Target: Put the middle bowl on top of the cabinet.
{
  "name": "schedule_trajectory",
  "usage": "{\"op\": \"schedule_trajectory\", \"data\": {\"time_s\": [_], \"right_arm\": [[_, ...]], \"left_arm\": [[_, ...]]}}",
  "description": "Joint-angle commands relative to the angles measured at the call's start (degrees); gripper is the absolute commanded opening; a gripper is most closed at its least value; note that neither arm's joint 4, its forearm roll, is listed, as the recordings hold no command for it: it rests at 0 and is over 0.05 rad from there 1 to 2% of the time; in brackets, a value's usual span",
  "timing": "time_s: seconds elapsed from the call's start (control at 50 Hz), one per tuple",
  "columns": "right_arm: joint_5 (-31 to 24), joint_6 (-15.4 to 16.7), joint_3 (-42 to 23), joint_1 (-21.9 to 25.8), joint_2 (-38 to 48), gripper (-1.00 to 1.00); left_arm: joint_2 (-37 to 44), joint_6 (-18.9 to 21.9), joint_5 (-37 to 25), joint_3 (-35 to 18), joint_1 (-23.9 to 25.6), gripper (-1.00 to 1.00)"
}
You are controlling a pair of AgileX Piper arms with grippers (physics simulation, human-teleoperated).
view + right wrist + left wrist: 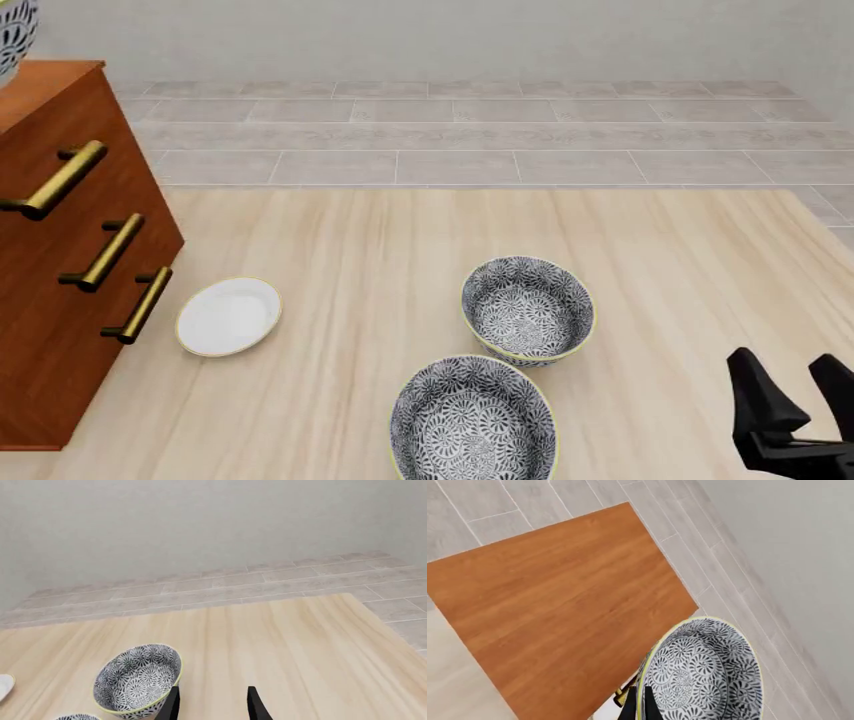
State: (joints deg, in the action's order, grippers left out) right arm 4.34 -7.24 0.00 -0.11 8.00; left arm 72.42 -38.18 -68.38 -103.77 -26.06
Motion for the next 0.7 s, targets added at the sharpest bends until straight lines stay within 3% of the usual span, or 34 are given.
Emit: {"op": "schedule_trajectory", "data": {"time_s": [0.02,0.12,0.42,0.7], "right_arm": [[-0.08,-0.32,0.0,-0.18,-0.1,1.0],[-0.16,-0.41,0.0,-0.25,-0.21,1.0],[-0.36,-0.48,0.0,-0.3,-0.5,1.0],[-0.4,-0.3,0.0,-0.34,-0.56,1.0]], "left_arm": [[1.59,1.17,0.01,-2.01,-5.27,-1.0],[2.92,3.83,-0.8,-4.31,-7.2,-1.0],[5.0,6.24,-1.1,-6.63,-10.7,-1.0],[5.19,5.88,1.22,-1.9,-10.08,-1.0]]}}
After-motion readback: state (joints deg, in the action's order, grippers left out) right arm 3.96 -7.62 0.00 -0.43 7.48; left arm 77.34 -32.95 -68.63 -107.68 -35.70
